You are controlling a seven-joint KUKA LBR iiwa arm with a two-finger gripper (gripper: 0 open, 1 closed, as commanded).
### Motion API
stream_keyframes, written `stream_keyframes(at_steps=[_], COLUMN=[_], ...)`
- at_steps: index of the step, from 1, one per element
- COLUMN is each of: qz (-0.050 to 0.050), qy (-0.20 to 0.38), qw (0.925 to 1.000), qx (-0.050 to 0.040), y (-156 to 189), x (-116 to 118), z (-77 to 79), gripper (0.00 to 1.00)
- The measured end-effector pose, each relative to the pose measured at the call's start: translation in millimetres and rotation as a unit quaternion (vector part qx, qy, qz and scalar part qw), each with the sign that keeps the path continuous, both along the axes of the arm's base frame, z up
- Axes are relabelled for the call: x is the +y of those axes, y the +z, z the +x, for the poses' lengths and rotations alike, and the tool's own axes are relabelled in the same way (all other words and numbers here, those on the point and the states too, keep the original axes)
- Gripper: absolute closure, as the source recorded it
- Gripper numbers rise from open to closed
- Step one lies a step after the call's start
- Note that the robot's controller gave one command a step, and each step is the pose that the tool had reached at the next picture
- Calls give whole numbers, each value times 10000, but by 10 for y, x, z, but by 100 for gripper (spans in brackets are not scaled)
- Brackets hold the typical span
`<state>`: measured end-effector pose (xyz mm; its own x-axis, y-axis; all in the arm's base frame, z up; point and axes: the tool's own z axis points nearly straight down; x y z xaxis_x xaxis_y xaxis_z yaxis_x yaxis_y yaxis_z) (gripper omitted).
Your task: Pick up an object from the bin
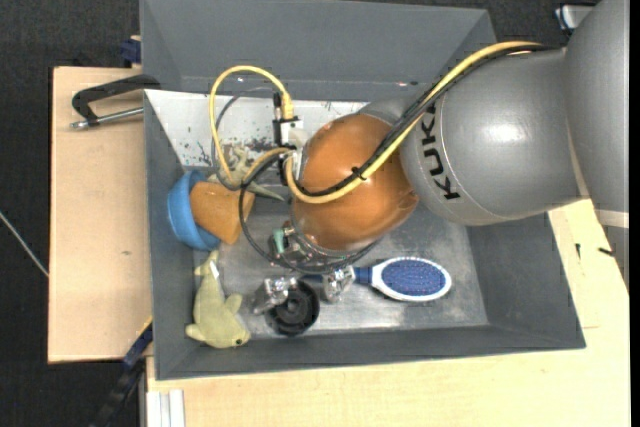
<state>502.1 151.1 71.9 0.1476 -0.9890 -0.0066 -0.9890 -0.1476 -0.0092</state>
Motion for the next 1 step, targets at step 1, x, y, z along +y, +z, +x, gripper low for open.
stream_keyframes(at_steps=[1], qz=[9], qy=[-1], qw=[10000], qx=[3], y=[12], x=[17], z=[0], gripper=[100])
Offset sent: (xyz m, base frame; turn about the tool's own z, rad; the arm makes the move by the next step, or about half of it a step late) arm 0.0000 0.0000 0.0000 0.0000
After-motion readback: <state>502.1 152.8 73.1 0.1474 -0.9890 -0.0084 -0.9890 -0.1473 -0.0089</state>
